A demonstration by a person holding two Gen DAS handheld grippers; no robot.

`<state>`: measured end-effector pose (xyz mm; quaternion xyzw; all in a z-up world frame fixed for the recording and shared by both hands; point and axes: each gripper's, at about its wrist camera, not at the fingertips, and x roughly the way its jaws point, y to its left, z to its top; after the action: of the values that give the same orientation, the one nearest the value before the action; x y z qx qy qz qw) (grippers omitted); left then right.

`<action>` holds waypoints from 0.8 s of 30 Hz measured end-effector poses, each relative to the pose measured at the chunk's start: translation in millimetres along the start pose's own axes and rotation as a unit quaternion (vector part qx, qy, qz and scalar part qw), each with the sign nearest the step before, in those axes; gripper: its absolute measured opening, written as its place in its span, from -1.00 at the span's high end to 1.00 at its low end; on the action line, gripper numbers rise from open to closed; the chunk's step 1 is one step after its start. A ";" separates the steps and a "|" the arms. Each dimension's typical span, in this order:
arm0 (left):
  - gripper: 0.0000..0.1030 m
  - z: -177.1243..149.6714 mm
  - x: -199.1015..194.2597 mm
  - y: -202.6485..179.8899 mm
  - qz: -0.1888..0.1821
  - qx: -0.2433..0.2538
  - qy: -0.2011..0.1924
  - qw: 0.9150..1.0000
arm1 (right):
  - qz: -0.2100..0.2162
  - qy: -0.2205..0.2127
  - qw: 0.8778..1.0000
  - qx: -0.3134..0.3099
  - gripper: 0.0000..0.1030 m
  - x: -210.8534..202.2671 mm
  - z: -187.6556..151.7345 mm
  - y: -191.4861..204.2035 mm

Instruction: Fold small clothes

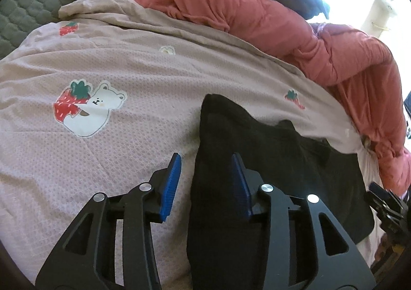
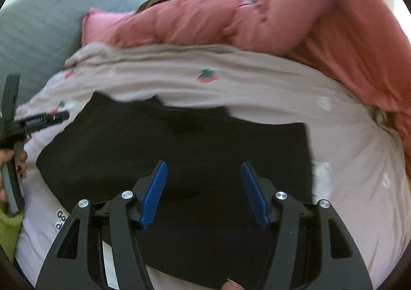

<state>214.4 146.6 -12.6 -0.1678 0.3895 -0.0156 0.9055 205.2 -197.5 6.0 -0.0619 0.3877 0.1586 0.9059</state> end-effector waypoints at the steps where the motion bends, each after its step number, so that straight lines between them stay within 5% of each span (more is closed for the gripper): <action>1: 0.28 -1.0 0.0 -0.9 0.004 0.010 0.001 1.000 | -0.003 0.006 1.000 0.005 -0.14 5.0 1.8 1.2; 5: 0.25 -2.5 4.3 4.4 -0.005 0.008 0.012 1.000 | -0.026 0.003 0.999 0.038 -0.14 8.7 5.9 -17.0; 7: 0.08 -3.9 8.5 7.1 -0.014 0.004 0.022 1.000 | -0.049 0.002 0.996 0.068 -0.14 8.6 8.4 -39.4; 11: 0.06 -7.2 16.3 7.2 -0.023 0.001 0.036 0.999 | -0.073 0.012 0.987 0.145 -0.15 15.8 12.9 -95.5; 18: 0.07 -8.3 25.3 4.0 -0.030 0.005 0.033 0.999 | -0.063 0.043 0.980 0.186 -0.15 45.0 11.6 -140.0; 20: 0.14 -6.9 27.0 1.3 -0.031 0.013 0.032 0.999 | -0.064 0.044 0.981 0.179 -0.15 53.2 16.2 -143.0; 24: 0.59 -7.1 25.0 -5.8 -0.024 0.037 0.022 0.999 | -0.049 0.047 0.984 0.165 -0.15 67.8 26.0 -141.8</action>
<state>227.4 135.1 -32.8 -0.1436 0.4047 -0.0556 0.9014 314.5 -308.7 -26.5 0.0618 0.4470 0.0445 0.8913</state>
